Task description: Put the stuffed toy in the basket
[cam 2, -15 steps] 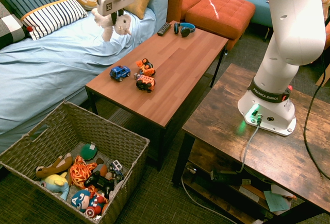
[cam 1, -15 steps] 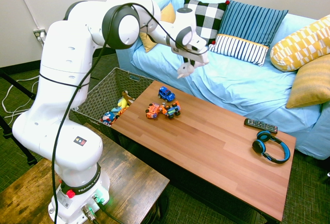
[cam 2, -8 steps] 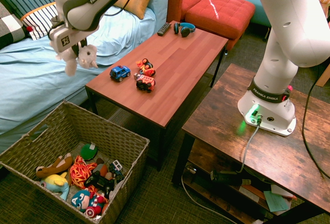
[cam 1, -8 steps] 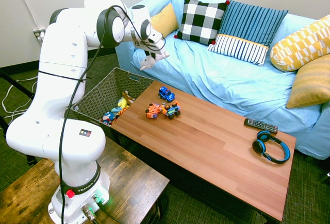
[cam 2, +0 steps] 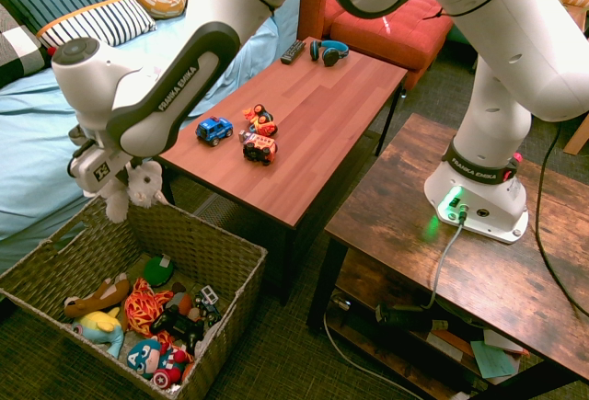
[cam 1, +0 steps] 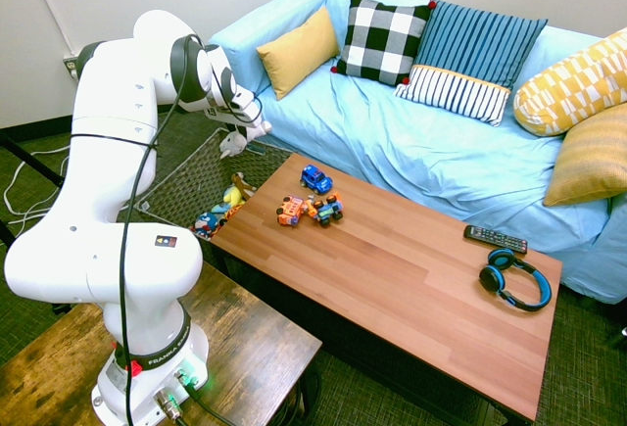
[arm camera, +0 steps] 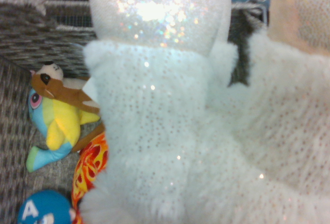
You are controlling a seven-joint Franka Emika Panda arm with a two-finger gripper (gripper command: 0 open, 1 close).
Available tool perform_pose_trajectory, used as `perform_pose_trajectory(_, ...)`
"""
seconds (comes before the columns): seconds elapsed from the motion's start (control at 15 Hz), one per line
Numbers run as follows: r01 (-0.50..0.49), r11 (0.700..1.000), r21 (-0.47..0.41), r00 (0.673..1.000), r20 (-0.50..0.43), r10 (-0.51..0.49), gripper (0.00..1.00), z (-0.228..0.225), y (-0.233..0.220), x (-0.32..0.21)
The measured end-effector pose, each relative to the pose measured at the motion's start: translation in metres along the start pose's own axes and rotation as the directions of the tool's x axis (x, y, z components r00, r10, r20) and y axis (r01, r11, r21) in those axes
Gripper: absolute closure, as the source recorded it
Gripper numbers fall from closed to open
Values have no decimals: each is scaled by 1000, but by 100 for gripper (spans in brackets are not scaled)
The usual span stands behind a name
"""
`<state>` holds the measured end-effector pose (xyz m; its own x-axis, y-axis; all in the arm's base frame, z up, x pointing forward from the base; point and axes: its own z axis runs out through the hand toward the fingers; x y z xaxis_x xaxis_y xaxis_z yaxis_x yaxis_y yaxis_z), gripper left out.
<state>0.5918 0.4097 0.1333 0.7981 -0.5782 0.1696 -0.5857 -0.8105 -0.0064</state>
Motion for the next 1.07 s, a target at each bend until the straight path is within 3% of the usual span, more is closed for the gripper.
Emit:
perform_pose_trajectory(0.07,12,1000,-7,1000,2,-12,0,9,-3,-10)
perform_pose_trajectory(0.4,33,999,-29,999,-4,-33,0,36,-5,-24)
perform_pose_trajectory(1.07,13,1000,-8,1000,-21,-13,0,18,-8,-5)
